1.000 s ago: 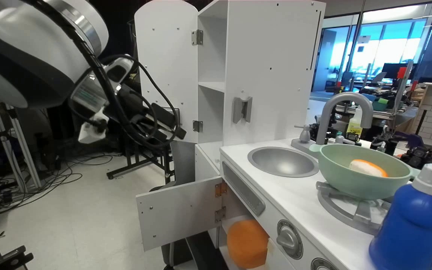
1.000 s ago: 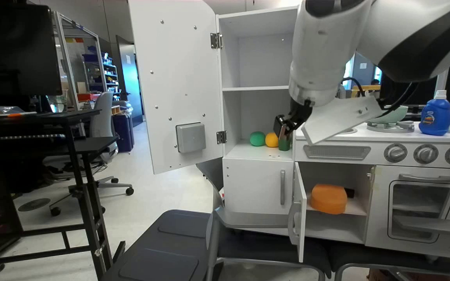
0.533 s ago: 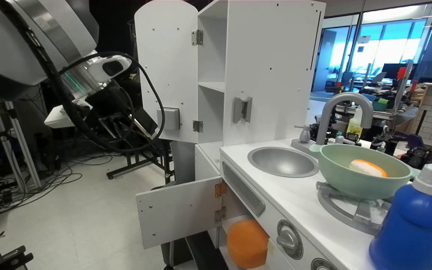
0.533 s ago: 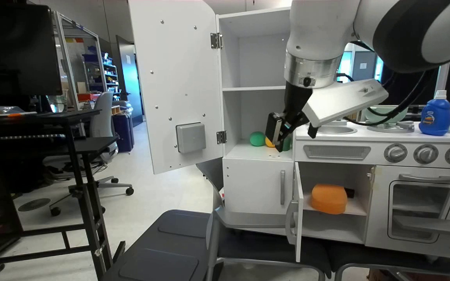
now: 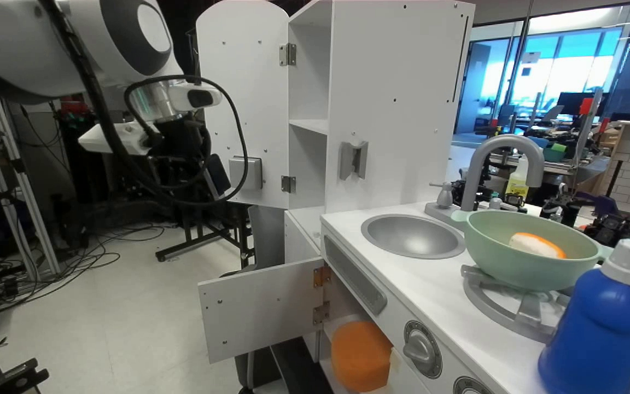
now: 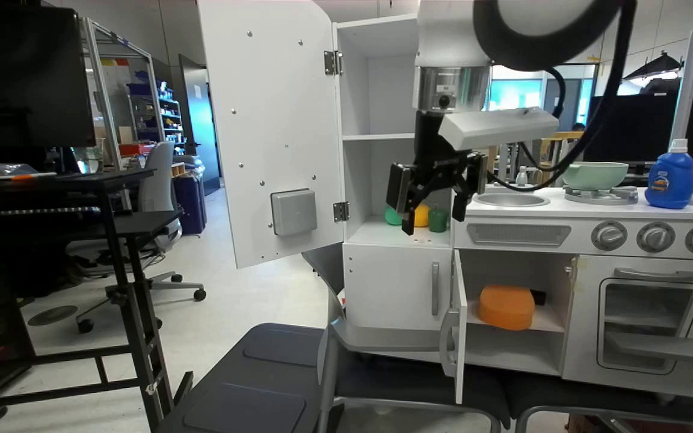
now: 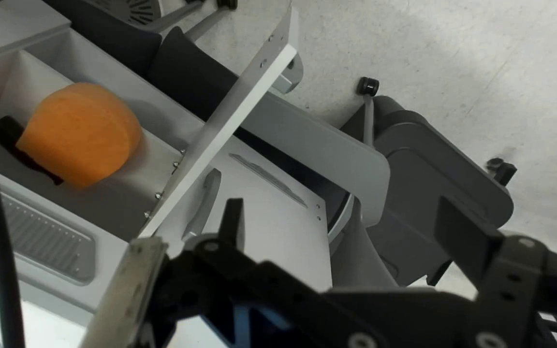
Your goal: Pick up the black bottle and the orange object and put them in the cabinet
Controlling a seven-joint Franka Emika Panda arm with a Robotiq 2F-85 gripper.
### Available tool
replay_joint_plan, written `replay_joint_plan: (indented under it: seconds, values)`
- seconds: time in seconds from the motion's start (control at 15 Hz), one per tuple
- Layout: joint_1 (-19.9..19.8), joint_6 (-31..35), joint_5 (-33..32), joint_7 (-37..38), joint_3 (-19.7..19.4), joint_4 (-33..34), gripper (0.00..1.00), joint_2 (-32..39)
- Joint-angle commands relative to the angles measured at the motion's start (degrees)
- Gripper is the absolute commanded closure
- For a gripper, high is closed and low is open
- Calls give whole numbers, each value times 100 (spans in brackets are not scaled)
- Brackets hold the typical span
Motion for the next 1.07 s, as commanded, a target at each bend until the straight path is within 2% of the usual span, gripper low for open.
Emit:
replay_joint_plan:
  seconds: [0.0, 0.2, 0.4, 0.73, 1.0]
  values:
    - [1085, -524, 1523, -1228, -1005, 1039, 0, 406]
    - [1820, -871, 2324, -1794, -1762, 1692, 0, 878]
    - [2349, -1078, 2633, -1877, -2238, 2141, 0, 1371]
    - [2804, -1091, 2735, -1781, -2734, 2614, 0, 2129]
    - [2884, -1088, 2739, -1758, -2999, 2849, 0, 2587]
